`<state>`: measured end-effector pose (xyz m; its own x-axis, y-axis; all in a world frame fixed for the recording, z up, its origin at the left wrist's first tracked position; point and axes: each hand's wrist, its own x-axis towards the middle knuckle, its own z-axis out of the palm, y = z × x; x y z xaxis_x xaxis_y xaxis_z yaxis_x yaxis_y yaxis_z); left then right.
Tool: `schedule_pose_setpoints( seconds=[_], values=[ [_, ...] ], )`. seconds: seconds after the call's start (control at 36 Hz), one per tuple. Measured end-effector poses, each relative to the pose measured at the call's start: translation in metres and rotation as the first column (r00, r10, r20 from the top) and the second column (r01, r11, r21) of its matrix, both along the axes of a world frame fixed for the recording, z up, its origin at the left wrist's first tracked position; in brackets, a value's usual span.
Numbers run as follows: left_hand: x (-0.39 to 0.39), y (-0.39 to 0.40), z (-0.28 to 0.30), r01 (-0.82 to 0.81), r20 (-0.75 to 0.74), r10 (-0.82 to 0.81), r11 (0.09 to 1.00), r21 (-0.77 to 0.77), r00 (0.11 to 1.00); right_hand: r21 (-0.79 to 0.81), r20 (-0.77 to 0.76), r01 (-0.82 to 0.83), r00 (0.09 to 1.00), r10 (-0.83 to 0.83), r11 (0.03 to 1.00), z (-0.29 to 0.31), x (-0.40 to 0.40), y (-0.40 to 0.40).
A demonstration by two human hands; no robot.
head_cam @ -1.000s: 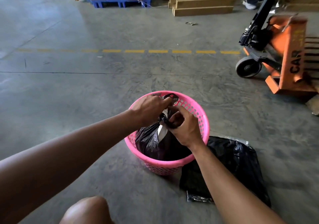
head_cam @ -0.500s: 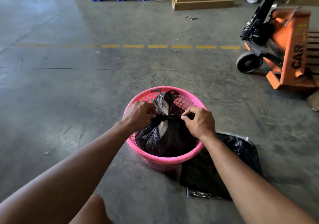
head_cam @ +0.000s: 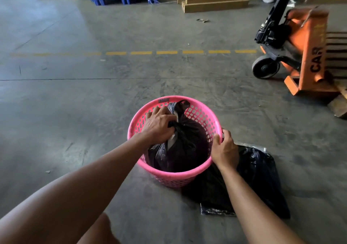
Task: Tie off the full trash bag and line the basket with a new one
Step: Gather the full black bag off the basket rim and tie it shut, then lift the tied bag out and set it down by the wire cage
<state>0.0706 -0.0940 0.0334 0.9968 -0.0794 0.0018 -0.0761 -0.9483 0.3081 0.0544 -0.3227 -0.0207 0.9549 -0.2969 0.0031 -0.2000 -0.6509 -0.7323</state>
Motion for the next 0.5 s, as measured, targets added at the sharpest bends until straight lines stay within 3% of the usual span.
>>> schedule_pose_setpoints(
  seconds=[0.22, 0.33, 0.44, 0.5],
  values=[
    [0.011, -0.005, 0.052, -0.105, 0.152, 0.178, 0.913, -0.394, 0.972, -0.032, 0.005, -0.037, 0.999, 0.037, 0.999, 0.002, -0.004, -0.004],
    [0.018, -0.002, 0.105, -0.099, 0.216, 0.205, 0.902, -0.420, 0.955, 0.013, -0.062, -0.077, 0.995, 0.077, 0.997, 0.006, -0.001, -0.009],
    [0.015, 0.002, 0.162, -0.074, 0.264, 0.210, 0.892, -0.445, 0.942, 0.242, 0.194, -0.088, 0.980, 0.040, 0.966, 0.042, 0.003, -0.016],
    [0.012, 0.007, 0.187, -0.090, 0.264, 0.239, 0.875, -0.475, 0.934, 0.355, 0.311, -0.217, 0.945, 0.104, 0.910, 0.079, 0.003, -0.016]
  ],
)
